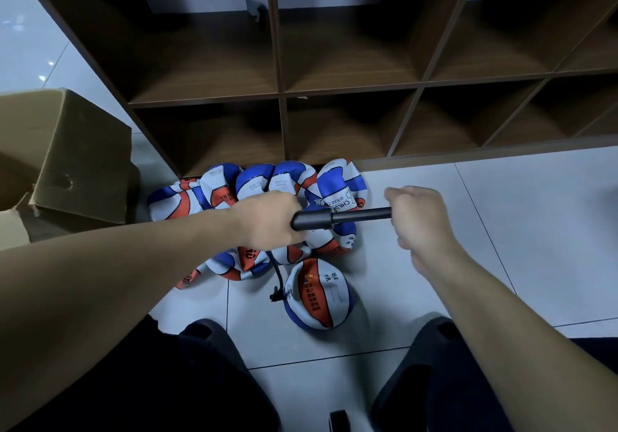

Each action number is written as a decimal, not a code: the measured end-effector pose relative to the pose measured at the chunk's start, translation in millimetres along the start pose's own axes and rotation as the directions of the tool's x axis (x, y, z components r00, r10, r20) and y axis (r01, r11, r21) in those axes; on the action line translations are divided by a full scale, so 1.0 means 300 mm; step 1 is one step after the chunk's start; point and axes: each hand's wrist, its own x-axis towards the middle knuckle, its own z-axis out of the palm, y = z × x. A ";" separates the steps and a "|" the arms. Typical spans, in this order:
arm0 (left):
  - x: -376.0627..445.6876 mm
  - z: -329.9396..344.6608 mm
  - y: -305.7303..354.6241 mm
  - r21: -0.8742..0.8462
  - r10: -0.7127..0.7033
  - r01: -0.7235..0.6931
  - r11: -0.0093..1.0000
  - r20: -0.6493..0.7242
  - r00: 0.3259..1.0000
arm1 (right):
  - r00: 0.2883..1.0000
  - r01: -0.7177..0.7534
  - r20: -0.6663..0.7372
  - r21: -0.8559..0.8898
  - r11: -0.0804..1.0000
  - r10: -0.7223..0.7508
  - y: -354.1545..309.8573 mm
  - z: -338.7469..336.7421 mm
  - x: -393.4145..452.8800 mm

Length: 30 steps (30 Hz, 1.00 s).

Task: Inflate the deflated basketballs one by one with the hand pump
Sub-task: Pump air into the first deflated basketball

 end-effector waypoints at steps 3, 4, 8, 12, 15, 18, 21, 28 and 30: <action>-0.006 -0.002 -0.080 -0.020 -0.025 0.026 0.999 0.041 0.999 | 0.998 -0.052 0.027 0.056 0.997 0.050 -0.005 -0.021 0.003; -0.008 -0.006 -0.093 -0.023 -0.027 0.029 0.999 0.049 0.998 | 0.999 -0.041 0.031 0.056 0.998 0.039 -0.003 -0.019 0.004; 0.001 -0.021 -0.076 -0.024 -0.028 0.029 0.999 0.028 0.999 | 0.999 0.031 -0.024 0.066 0.997 -0.030 0.006 0.017 -0.005; 0.011 -0.012 -0.034 0.021 -0.030 0.029 0.999 0.008 1.000 | 0.996 0.089 -0.027 0.001 0.996 -0.088 0.018 0.053 -0.037; 0.007 -0.017 -0.006 0.070 -0.033 0.033 0.997 -0.004 0.999 | 0.997 0.075 -0.030 0.021 0.997 -0.074 0.039 0.084 -0.062; 0.009 -0.013 0.028 0.077 -0.022 0.024 0.997 -0.037 0.999 | 0.998 0.062 -0.031 0.053 0.997 -0.061 0.040 0.101 -0.072; 0.001 -0.010 0.052 0.083 -0.010 0.014 0.996 -0.051 0.999 | 0.998 0.060 -0.006 0.069 0.996 -0.059 0.043 0.121 -0.079; -0.018 -0.017 0.086 0.104 0.017 -0.011 0.995 -0.057 0.998 | 0.995 0.094 -0.015 0.068 0.993 -0.094 0.053 0.169 -0.102; -0.019 -0.014 0.099 0.115 0.020 -0.013 0.993 -0.057 0.998 | 0.995 0.097 -0.006 0.066 0.993 -0.097 0.059 0.181 -0.105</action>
